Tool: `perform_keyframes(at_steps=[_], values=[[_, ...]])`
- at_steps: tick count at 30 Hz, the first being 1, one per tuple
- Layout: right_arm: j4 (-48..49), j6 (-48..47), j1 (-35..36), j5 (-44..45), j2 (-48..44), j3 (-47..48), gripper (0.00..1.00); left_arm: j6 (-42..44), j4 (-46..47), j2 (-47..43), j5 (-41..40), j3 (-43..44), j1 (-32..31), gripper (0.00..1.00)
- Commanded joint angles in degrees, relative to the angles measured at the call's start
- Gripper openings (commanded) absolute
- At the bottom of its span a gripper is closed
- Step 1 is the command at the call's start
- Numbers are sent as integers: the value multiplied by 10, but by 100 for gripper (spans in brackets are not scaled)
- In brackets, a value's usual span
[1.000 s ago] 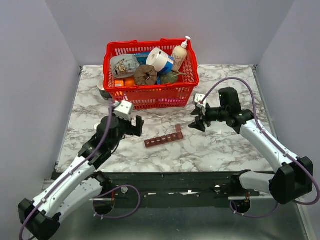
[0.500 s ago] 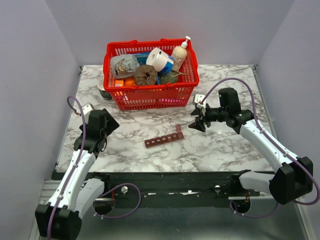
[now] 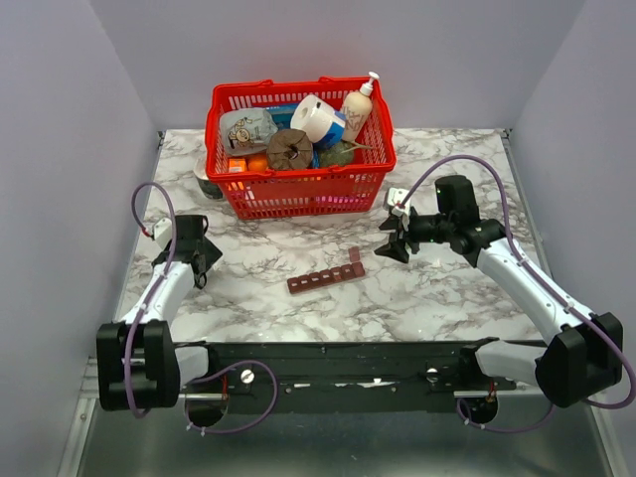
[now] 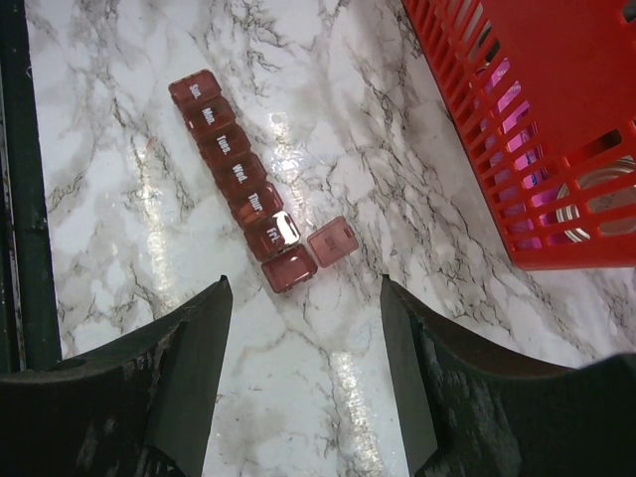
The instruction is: Sort the pills into containers
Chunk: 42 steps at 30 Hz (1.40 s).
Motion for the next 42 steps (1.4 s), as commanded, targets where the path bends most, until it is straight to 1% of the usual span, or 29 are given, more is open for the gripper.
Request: perform_keyframes(at_steps=[1, 10, 16, 20, 23, 29, 31, 32, 33, 35, 36, 38, 39, 40, 42], values=[[-9, -11, -2, -22, -11, -9, 70, 16, 39, 45, -10, 30, 12, 91], [-13, -14, -2, -25, -3, -10, 70, 65, 42, 70, -12, 58, 12, 90], [-15, -15, -3, -28, 0, -8, 70, 105, 18, 71, -18, 69, 11, 86], [-17, -17, -2, -28, 1, -7, 71, 110, 10, 62, -23, 67, 11, 86], [-20, -18, -1, -27, 2, -7, 71, 115, 15, 56, -17, 63, 11, 81], [-24, -21, -2, -29, 3, -6, 71, 119, 16, 65, -7, 67, 11, 78], [-24, -22, -3, -30, 3, -6, 71, 125, 17, 65, -3, 68, 11, 72], [-24, -21, -2, -31, 4, -6, 71, 128, 20, 63, 1, 68, 11, 67], [-25, -23, -2, -32, 5, -6, 71, 135, 22, 62, 9, 66, 11, 56], [-28, -25, -2, -37, 7, -5, 71, 144, 26, 58, 23, 65, 11, 40], [-30, -30, -2, -39, 8, -5, 71, 150, 26, 55, 43, 65, 11, 21], [-41, -38, -2, -49, 10, -3, 71, 167, 22, 44, 75, 66, 11, 6], [-50, -49, -2, -55, 11, -3, 71, 173, 16, 39, 92, 70, 11, 0], [-56, -57, -2, -61, 12, -3, 71, 183, 9, 23, 139, 70, 11, 0], [-71, -87, -2, -88, 17, -3, 71, 202, -5, 0, 201, 69, 8, 0]])
